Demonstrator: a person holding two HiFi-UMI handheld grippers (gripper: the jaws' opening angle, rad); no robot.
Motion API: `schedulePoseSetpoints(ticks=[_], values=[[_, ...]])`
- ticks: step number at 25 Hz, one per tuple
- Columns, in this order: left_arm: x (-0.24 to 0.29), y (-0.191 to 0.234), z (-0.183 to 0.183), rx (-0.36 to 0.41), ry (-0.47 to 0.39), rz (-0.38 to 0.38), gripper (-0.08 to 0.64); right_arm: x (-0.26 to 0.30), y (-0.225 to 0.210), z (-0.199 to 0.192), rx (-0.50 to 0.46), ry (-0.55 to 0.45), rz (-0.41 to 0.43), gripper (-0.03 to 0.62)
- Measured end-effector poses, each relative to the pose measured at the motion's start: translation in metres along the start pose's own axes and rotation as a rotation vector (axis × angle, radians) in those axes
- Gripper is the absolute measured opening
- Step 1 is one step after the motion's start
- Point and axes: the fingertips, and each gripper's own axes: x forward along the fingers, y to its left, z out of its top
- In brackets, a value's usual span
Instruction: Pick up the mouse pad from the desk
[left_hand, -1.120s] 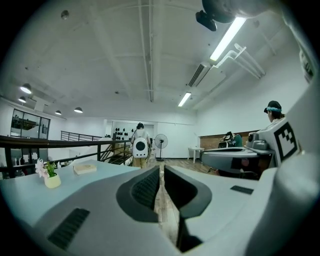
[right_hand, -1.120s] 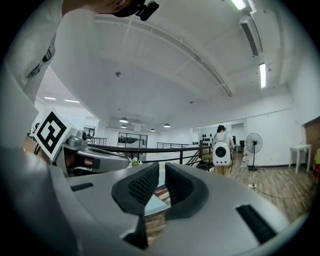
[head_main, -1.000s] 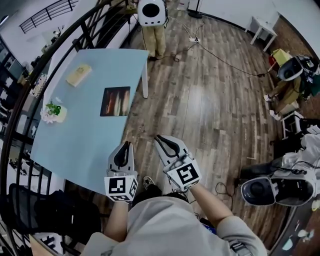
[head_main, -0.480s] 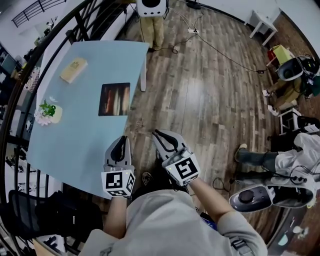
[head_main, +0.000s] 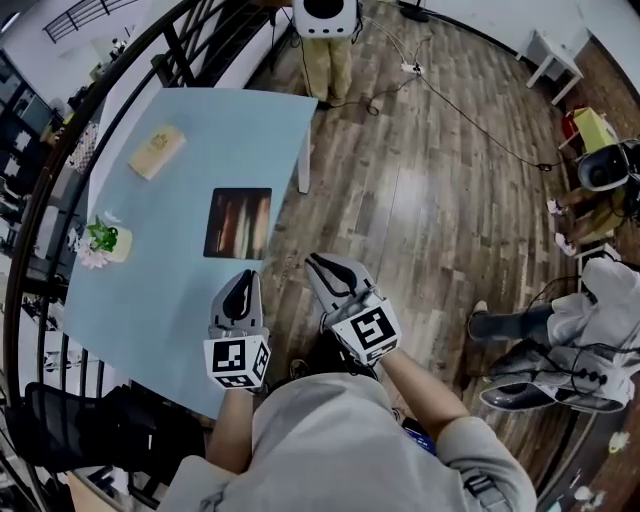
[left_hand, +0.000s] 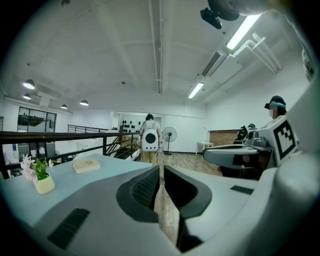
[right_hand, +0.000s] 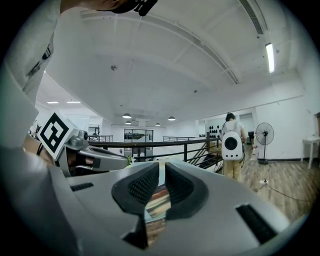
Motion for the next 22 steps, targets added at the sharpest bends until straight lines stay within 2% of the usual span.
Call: schedulePoseSetpoints(ticks=[6,11,16,22], values=[[0.046,0.014,-0.007,-0.008,0.052,0.071,0.041,0.036,-0.044,-0.016,0.064,0.008,0.063,0.041],[0.066,0.024,-0.03,-0.024,0.116,0.143,0.041,0.06,-0.065,-0.045,0.1,0.069,0.136,0.041],[0.066,0.035,-0.058,-0.033,0.203,0.201,0.041,0.077,-0.064,-0.079,0.163,0.124,0.185,0.041],[0.068,0.037,-0.1,-0.023,0.311,0.205,0.041,0.091,-0.052,-0.115,0.263,0.184,0.232,0.043]])
